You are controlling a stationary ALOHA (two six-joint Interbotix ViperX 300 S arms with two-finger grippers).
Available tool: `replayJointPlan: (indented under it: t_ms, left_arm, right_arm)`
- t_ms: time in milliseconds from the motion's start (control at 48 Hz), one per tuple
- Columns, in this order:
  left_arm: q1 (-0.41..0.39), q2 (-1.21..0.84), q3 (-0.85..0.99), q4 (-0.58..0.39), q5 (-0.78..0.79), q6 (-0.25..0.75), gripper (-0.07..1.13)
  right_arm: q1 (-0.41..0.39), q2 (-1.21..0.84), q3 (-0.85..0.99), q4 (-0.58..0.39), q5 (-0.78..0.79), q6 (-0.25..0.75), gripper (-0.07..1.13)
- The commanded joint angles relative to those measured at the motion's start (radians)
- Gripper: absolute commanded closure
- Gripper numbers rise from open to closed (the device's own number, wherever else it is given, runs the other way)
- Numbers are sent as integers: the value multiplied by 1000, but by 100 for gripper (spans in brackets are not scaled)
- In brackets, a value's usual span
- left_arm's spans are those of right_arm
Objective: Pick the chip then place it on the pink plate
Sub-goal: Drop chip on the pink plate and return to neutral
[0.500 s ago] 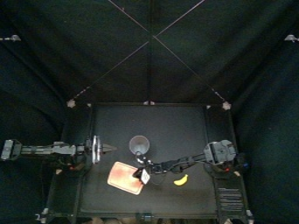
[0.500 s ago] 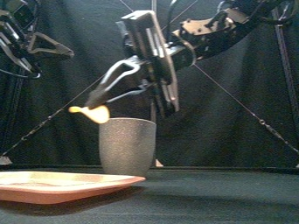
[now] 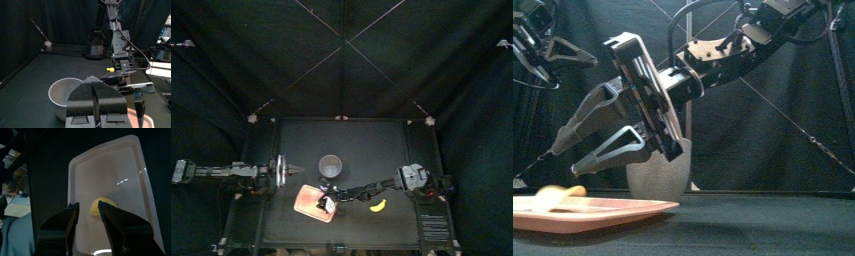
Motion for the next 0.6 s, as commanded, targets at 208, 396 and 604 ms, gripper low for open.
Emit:
replayJointPlan:
  t_ms: [208, 396, 604]
  left_arm:
    - [3, 3, -8, -2, -3, -2, 101]
    - [3, 3, -3, -2, -3, -2, 102]
    - [3, 3, 0, -3, -3, -2, 101]
  right_arm:
    - [-26, -241, 164, -83, -112, -5, 29]
    - [-38, -439, 364, -158, -319, -6, 29]
    - [-83, -644, 600, -204, -482, -12, 29]
